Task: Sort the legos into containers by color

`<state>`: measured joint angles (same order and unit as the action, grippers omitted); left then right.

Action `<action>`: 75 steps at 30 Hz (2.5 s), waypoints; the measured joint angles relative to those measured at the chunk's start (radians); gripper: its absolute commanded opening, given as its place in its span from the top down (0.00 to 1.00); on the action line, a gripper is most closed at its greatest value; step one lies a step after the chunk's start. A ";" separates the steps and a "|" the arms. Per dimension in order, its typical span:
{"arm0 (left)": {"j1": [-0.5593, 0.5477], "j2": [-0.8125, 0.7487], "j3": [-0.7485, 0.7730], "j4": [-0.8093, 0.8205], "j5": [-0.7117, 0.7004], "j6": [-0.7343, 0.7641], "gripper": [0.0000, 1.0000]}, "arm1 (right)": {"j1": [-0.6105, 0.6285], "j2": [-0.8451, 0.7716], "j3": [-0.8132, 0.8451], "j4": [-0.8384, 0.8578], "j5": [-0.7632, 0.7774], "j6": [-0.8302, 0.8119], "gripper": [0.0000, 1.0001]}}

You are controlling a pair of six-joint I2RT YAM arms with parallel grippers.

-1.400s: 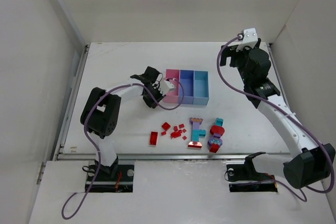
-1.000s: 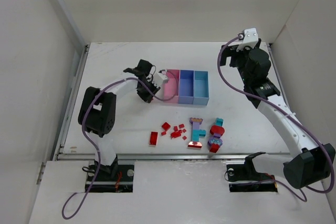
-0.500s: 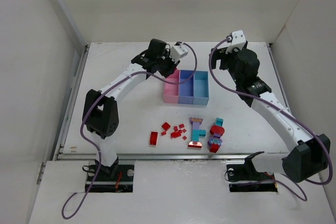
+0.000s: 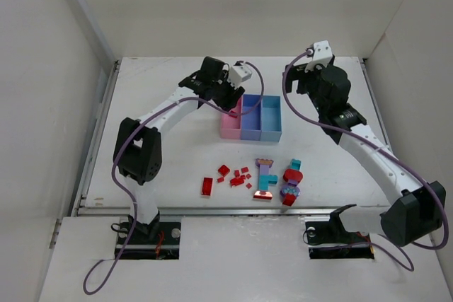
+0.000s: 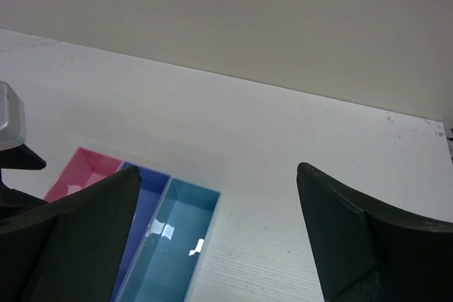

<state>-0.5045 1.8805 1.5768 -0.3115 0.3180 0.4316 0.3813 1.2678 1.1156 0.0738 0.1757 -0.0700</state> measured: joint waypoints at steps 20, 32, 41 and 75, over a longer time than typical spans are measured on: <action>-0.154 -0.387 -0.486 -0.250 0.037 0.344 0.40 | 0.146 -0.095 -0.041 -0.041 0.000 0.019 0.01; -0.282 -0.291 -0.571 -0.087 -0.010 0.235 0.39 | 0.235 -0.203 -0.122 -0.156 0.032 0.109 0.01; -0.291 -0.247 -0.610 -0.043 -0.037 0.187 0.43 | 0.235 -0.306 -0.171 -0.204 0.074 0.142 0.01; -0.049 -0.060 0.072 -0.065 -0.081 -0.008 0.91 | 0.235 -0.208 -0.133 -0.236 0.113 0.127 0.01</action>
<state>-0.5537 1.8206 1.6493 -0.3763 0.2367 0.4232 0.6159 1.0599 0.9825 -0.1623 0.2890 0.0570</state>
